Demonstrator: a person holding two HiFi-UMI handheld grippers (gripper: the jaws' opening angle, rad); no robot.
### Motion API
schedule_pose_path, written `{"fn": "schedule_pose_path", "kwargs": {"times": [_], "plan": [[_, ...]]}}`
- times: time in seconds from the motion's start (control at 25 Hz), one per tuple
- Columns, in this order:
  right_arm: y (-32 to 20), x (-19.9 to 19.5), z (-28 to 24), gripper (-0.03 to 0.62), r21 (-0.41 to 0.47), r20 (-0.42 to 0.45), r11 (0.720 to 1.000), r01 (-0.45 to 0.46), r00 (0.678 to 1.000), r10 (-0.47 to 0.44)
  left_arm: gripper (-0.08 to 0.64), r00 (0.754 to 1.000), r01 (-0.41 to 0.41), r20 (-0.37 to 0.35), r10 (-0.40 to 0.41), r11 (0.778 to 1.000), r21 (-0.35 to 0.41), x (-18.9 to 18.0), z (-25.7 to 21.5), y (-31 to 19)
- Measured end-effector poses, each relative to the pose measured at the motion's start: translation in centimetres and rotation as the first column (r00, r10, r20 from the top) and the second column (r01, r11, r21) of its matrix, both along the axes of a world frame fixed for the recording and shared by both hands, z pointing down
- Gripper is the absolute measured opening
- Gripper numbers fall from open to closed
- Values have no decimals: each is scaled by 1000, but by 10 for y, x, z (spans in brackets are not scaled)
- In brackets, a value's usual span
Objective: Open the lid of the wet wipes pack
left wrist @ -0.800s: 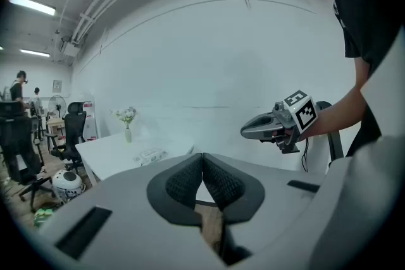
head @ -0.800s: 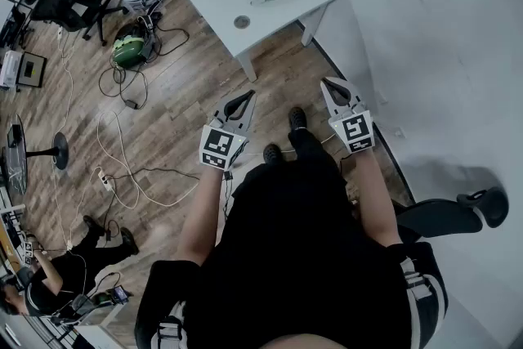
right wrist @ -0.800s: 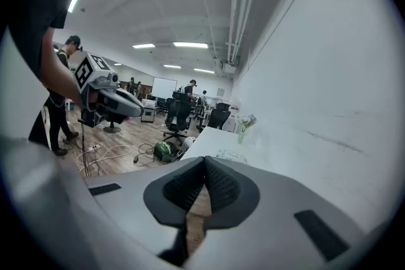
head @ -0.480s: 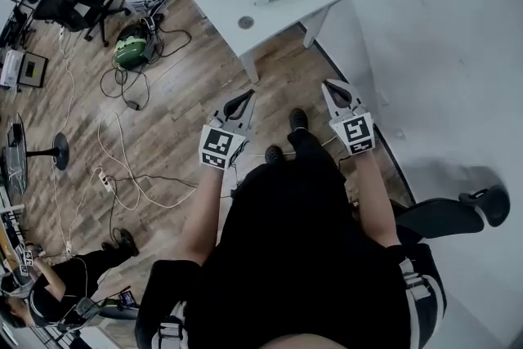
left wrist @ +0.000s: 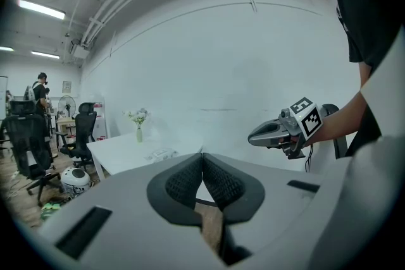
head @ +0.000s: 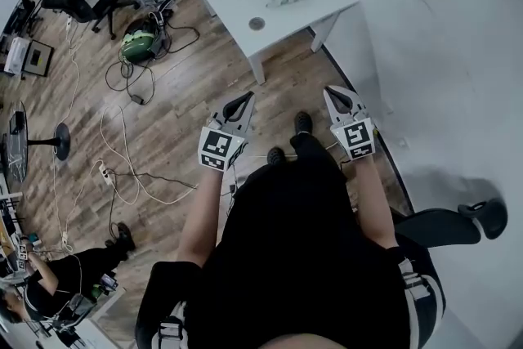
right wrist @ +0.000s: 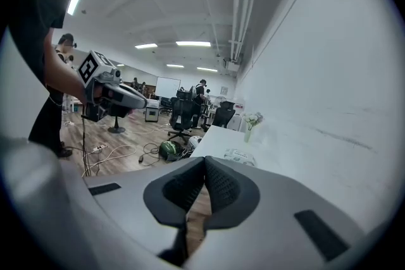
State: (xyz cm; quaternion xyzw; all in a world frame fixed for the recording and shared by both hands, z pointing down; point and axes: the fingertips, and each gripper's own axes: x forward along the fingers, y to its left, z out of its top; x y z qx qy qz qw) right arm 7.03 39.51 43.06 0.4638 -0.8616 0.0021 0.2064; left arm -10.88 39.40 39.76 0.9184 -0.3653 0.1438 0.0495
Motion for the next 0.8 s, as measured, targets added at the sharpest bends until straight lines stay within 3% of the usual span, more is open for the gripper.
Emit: {"fn": "schedule_pose_path", "kwargs": {"times": [0.8], "plan": [[-107,40,0,16,3,-7,1000,13,1000,-13,23,999,51,-1,-51,999,-14,36,0,-90]]}}
